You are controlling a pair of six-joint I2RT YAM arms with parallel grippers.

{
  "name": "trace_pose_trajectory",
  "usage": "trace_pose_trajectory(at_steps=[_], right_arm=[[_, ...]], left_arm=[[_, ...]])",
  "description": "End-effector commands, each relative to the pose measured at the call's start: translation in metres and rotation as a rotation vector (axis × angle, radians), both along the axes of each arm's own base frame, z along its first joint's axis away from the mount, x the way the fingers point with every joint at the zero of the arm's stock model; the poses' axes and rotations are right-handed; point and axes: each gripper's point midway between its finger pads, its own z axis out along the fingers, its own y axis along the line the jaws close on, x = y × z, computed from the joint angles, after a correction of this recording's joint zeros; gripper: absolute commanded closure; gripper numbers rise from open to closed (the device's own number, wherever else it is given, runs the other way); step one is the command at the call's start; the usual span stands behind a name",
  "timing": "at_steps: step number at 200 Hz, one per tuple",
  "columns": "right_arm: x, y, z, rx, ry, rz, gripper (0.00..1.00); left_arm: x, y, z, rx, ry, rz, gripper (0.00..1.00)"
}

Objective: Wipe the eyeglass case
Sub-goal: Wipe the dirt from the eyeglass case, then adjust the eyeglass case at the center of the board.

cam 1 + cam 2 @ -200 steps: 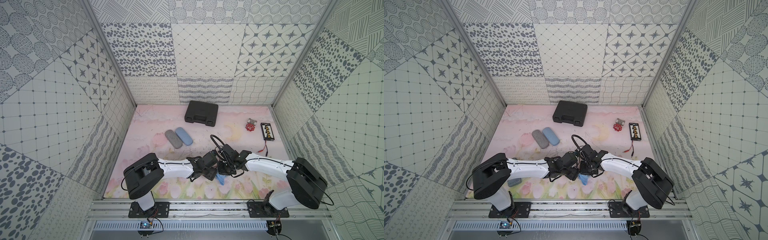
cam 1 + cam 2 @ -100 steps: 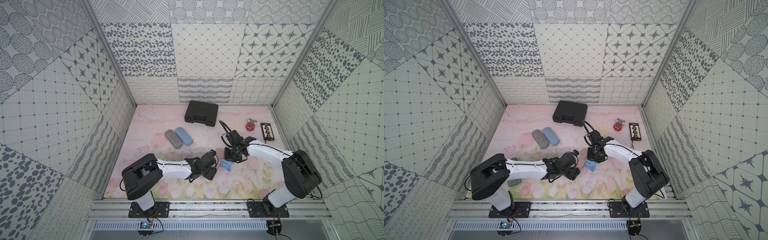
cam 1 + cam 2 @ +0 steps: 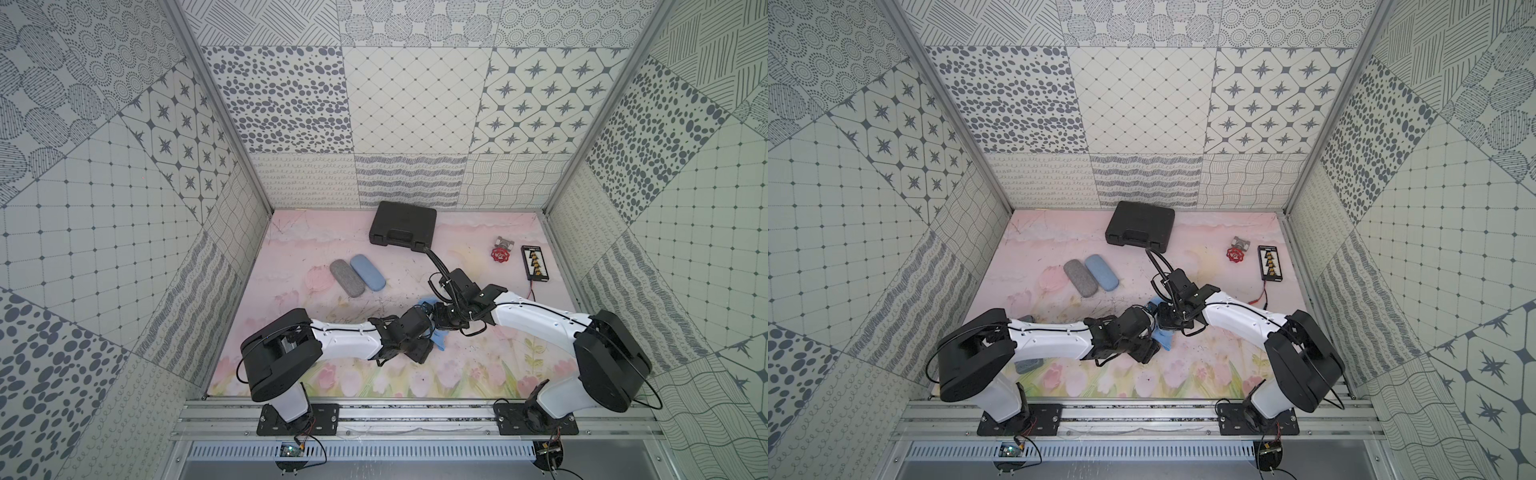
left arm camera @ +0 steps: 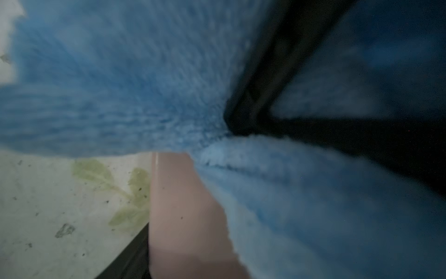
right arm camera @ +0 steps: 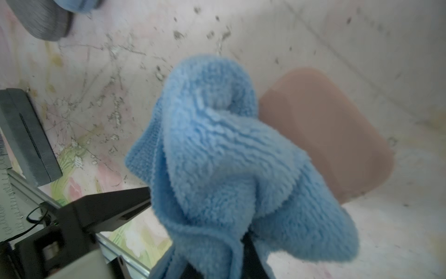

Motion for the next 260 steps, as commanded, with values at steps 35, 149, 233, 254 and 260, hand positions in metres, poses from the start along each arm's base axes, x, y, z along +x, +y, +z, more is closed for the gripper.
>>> trace_pose_trajectory(at_steps=[35, 149, 233, 254, 260], right_arm=[[0.056, -0.130, -0.013, -0.654, -0.087, 0.005, 1.00], [0.017, -0.085, -0.003, -0.227, -0.012, -0.155, 1.00], [0.071, 0.001, 0.003, -0.060, -0.023, -0.010, 1.00], [0.075, 0.019, 0.012, -0.010, -0.018, 0.033, 1.00], [0.078, 0.016, 0.015, -0.018, -0.030, 0.031, 1.00]], left_arm=[[-0.037, 0.031, -0.019, 0.103, 0.162, -0.026, 0.73], [-0.040, 0.013, 0.013, 0.028, 0.257, 0.037, 0.06], [-0.062, -0.049, 0.036, -0.306, 0.406, -0.062, 0.11], [-0.058, -0.063, 0.068, -0.372, 0.314, -0.105, 0.10], [-0.056, -0.063, 0.076, -0.383, 0.280, -0.113, 0.10]])
